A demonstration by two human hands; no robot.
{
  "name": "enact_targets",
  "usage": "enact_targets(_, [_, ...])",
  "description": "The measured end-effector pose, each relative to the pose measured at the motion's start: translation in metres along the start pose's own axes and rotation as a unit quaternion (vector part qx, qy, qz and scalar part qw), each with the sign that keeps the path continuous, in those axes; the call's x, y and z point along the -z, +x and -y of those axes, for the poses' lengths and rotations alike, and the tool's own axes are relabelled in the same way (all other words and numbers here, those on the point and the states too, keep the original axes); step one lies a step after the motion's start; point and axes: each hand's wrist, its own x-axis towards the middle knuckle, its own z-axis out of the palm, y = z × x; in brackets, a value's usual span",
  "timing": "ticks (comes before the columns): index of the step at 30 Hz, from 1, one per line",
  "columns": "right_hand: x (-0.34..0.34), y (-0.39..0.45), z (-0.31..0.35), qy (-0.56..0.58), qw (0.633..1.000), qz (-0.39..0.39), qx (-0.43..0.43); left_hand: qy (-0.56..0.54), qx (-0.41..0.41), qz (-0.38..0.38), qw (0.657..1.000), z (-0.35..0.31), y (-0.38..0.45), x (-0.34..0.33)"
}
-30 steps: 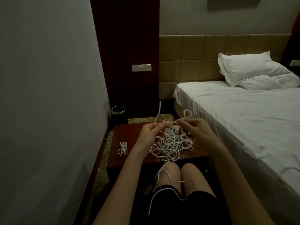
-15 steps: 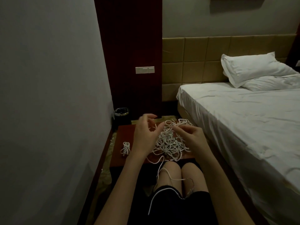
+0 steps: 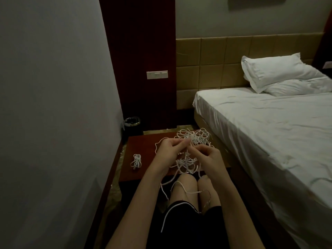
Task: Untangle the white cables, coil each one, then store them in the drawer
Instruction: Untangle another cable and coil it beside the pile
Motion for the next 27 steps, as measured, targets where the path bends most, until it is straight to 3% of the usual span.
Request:
enact_targets(4, [0.006, -0.003, 0.003, 0.094, 0.993, 0.033, -0.068, -0.153, 0.054, 0.025, 0.986, 0.002, -0.001, -0.007])
enact_targets(9, [0.011, -0.004, 0.005, 0.138, 0.982, 0.052, -0.114, -0.244, 0.093, 0.037, 0.965, -0.003, -0.001, 0.0])
enact_targets(11, [0.012, -0.004, 0.006, 0.144, 0.982, 0.044, -0.114, -0.227, 0.098, 0.041, 0.968, -0.006, -0.002, 0.009])
enact_targets(17, [0.023, 0.006, 0.019, 0.117, 0.989, 0.051, -0.079, -0.02, 0.097, 0.065, 0.993, -0.013, -0.003, 0.046])
enact_targets(21, [0.021, 0.012, 0.022, 0.001, 0.997, 0.067, -0.04, -0.039, 0.078, 0.021, 0.996, -0.021, 0.002, 0.061])
enact_targets(24, [0.014, 0.013, 0.022, 0.045, 0.998, 0.027, -0.047, -0.044, 0.081, 0.007, 0.996, -0.022, 0.004, 0.065])
enact_targets(27, [0.007, 0.012, 0.025, 0.073, 0.995, 0.02, -0.062, -0.019, 0.086, 0.047, 0.995, -0.021, 0.004, 0.062])
